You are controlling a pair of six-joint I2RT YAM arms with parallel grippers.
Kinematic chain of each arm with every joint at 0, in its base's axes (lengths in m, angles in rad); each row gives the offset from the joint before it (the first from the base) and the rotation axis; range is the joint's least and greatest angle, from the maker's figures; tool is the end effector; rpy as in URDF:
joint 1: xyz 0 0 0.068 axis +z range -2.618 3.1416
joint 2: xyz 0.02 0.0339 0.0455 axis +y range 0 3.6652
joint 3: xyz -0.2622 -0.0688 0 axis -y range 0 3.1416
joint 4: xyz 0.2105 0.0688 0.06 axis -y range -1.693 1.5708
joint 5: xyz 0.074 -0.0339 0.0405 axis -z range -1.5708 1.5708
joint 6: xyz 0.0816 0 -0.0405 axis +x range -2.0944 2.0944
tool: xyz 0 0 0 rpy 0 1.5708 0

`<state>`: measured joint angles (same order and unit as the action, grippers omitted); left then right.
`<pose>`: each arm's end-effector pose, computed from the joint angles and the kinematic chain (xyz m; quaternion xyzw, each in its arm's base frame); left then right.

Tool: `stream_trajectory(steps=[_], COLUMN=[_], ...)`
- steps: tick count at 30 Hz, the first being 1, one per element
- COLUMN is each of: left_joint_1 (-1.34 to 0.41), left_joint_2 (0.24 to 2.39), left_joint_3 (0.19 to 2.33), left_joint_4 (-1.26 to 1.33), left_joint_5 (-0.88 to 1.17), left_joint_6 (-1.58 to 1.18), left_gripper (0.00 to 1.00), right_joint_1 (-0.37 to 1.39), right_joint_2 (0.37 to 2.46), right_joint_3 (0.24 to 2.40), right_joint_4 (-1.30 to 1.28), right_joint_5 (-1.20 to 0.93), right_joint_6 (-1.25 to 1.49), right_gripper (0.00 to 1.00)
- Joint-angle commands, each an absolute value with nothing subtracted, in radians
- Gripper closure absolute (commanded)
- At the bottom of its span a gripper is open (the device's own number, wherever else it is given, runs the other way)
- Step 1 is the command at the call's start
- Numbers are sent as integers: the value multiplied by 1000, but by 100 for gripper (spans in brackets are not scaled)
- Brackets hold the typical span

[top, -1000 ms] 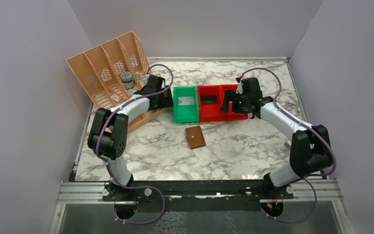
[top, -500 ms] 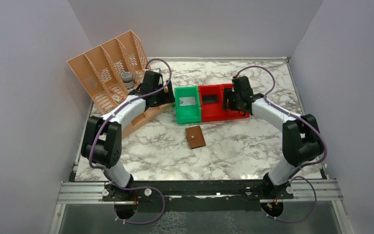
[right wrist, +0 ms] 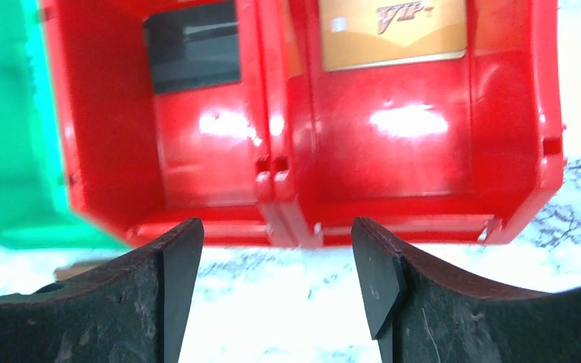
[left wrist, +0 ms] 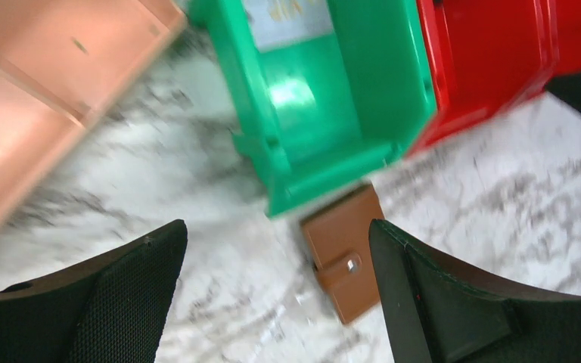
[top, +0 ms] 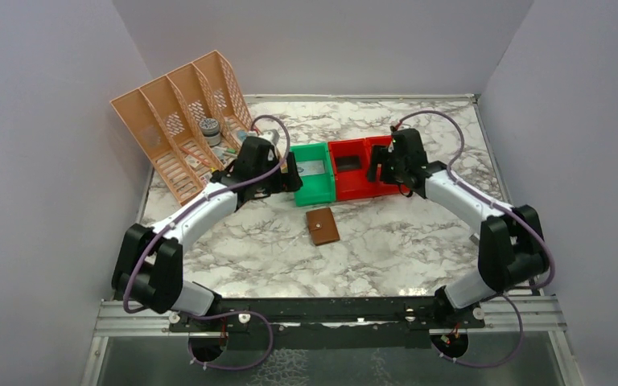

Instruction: Take the credit cards out of the card holder

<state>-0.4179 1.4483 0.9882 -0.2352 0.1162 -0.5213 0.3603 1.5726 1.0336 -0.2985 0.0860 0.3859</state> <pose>0.2907 -0.1394 0.2347 -0.0221 0.9042 -0.2384 0.3536 0.3168 0.1119 0.2038 0.0273 0.9324 0.0932 0.3481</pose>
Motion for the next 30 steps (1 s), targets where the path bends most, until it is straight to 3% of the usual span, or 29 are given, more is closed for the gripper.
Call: stream_trajectory(steps=[1, 7, 11, 17, 22, 30], left_joint_1=[-512, -593, -628, -635, -635, -651], left_joint_2=[1343, 1247, 1208, 1186, 1207, 1231], left_joint_3=[875, 688, 602, 580, 599, 596], left_joint_4=[-196, -118, -57, -47, -47, -25], left_joint_5=[114, 82, 74, 52, 76, 118], left_joint_6=[-591, -713, -788, -804, -789, -790], left_gripper=[7, 8, 9, 9, 9, 9], right_joint_1=[360, 380, 422, 429, 424, 399], right_joint_2=[1427, 1319, 1316, 1310, 1370, 1615], right_joint_3=[950, 774, 687, 778, 913, 1114], right_joint_4=[-252, -162, -66, -201, -282, -329], right_joint_5=[-73, -330, -397, -83, 166, 80], right_joint_6=[378, 462, 538, 479, 406, 377], right_gripper=[27, 30, 39, 37, 21, 17])
